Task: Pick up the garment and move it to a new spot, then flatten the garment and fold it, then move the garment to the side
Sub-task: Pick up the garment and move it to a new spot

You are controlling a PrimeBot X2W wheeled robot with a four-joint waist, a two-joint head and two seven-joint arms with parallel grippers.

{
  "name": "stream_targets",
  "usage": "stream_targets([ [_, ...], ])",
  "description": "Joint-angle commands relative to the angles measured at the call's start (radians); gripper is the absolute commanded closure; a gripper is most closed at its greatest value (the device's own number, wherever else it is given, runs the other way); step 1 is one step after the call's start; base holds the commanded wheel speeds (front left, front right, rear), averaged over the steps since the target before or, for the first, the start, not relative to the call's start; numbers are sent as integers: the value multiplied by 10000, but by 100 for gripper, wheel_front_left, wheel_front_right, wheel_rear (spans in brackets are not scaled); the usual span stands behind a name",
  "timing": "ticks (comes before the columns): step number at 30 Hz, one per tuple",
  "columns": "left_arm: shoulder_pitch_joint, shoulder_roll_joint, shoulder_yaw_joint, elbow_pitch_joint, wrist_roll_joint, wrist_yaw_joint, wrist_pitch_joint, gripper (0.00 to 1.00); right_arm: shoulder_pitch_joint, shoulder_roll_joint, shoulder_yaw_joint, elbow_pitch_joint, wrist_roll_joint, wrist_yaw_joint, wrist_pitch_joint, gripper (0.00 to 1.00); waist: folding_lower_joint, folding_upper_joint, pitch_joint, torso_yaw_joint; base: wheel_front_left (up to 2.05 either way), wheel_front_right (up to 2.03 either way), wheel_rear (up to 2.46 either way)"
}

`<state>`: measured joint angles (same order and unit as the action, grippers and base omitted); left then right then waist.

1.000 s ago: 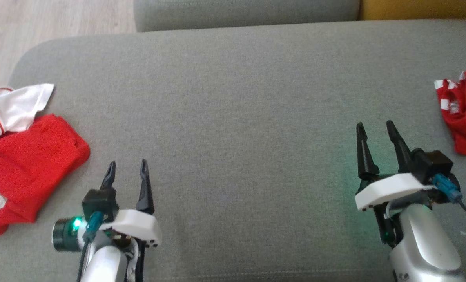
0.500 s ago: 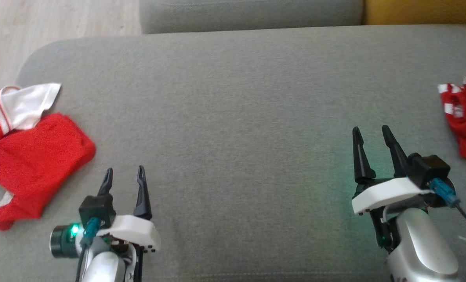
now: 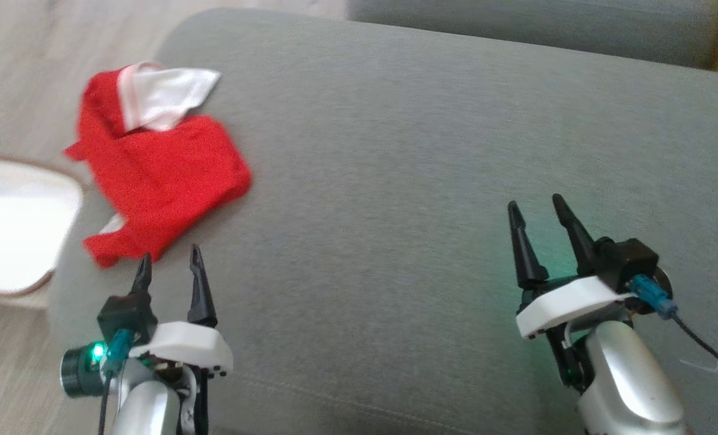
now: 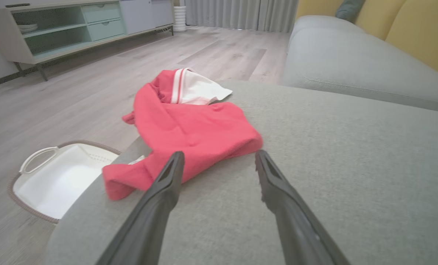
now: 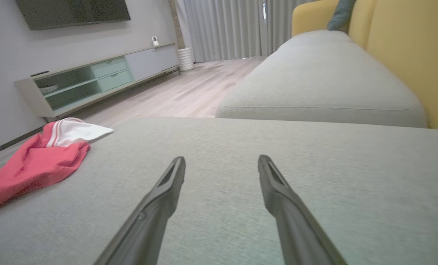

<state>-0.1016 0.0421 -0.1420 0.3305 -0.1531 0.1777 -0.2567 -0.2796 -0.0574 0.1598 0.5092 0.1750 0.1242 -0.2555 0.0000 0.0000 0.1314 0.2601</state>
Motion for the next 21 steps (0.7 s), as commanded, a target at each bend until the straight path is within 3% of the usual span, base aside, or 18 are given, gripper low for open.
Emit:
stream_targets([
  [1, -65, 81, 464, -285, -43, 73, -51, 0, -456, 71, 373, -265, 3, 65, -62, 0, 0, 0, 28, 931, 0, 0, 0],
  [10, 507, 81, 1373, -339, -165, 36, -51, 0, -724, 72, 1515, -62, 329, 65, -63, 0, 0, 0, -117, 1836, 0, 0, 0],
  [21, 272, 81, 1861, -190, -198, -107, -51, 0, -994, 72, 2167, 13, 340, 65, -63, 0, 0, 0, 279, 1524, 0, 0, 0],
])
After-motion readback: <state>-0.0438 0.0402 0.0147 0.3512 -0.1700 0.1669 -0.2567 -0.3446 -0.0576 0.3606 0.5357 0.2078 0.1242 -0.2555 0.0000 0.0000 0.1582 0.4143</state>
